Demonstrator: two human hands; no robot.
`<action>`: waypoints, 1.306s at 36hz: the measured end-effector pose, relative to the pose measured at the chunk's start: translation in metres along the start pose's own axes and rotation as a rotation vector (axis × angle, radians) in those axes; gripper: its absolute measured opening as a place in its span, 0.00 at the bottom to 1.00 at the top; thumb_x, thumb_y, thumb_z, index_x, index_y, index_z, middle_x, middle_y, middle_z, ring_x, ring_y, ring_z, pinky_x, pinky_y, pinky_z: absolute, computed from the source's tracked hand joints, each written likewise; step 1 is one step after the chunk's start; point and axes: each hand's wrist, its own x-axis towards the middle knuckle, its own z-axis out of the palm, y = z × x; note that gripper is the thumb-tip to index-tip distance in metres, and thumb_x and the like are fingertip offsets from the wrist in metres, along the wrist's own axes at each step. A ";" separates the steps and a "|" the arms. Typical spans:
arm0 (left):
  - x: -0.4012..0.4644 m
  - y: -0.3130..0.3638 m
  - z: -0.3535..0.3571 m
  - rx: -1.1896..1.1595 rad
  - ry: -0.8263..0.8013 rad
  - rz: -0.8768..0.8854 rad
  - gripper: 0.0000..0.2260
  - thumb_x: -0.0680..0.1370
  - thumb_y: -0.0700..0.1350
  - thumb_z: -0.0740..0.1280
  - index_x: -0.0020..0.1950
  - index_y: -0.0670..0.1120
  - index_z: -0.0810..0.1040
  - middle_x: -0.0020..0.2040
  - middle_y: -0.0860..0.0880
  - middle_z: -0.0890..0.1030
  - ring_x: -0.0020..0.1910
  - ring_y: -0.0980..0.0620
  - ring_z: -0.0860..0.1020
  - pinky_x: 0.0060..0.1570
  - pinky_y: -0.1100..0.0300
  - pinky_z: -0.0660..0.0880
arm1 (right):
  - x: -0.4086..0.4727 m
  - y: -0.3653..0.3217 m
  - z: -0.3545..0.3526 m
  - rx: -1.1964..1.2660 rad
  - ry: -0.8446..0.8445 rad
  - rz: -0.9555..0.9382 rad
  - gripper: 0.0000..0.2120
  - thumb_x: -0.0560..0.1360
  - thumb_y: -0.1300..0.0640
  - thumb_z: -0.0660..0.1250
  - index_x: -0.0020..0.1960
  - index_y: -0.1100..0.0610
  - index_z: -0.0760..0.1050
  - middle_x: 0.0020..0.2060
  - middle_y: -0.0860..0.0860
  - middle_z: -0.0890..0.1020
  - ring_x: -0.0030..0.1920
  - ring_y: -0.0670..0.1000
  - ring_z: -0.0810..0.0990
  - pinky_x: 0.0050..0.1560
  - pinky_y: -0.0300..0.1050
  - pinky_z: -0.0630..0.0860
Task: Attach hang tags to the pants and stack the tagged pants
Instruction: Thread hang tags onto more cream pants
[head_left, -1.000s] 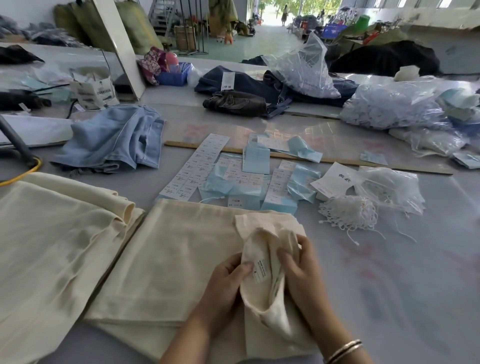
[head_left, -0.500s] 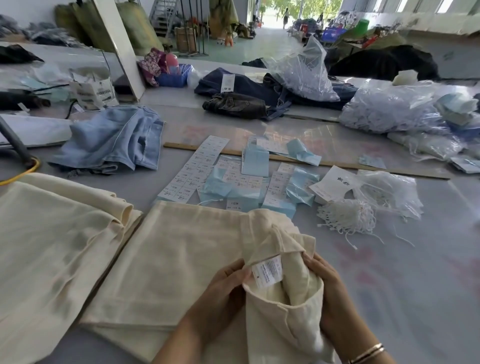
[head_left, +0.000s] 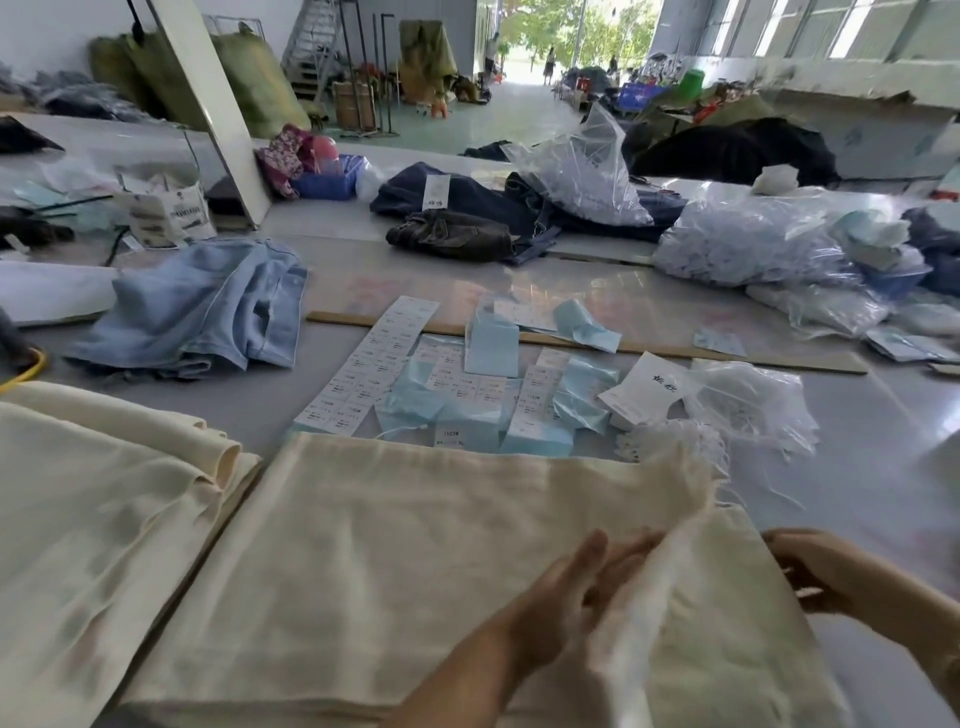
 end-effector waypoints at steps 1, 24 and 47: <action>0.004 -0.004 0.003 -0.032 0.022 -0.038 0.26 0.78 0.61 0.44 0.71 0.54 0.67 0.71 0.59 0.69 0.71 0.63 0.65 0.69 0.66 0.61 | 0.012 -0.021 -0.006 -0.041 0.033 -0.020 0.11 0.79 0.63 0.60 0.48 0.56 0.81 0.32 0.57 0.81 0.30 0.54 0.78 0.33 0.42 0.77; 0.008 -0.045 -0.052 1.390 0.368 0.373 0.17 0.63 0.49 0.74 0.51 0.56 0.82 0.59 0.58 0.81 0.59 0.60 0.78 0.60 0.57 0.74 | 0.100 -0.172 0.092 -1.224 0.494 -0.691 0.13 0.79 0.57 0.56 0.54 0.57 0.79 0.52 0.55 0.82 0.53 0.56 0.81 0.49 0.46 0.75; 0.051 0.008 -0.109 0.168 0.790 -0.261 0.13 0.81 0.35 0.54 0.42 0.45 0.74 0.33 0.46 0.77 0.27 0.54 0.74 0.24 0.66 0.70 | -0.007 -0.142 0.151 -0.317 0.129 -1.339 0.07 0.76 0.60 0.66 0.47 0.58 0.83 0.44 0.51 0.84 0.44 0.51 0.82 0.46 0.43 0.76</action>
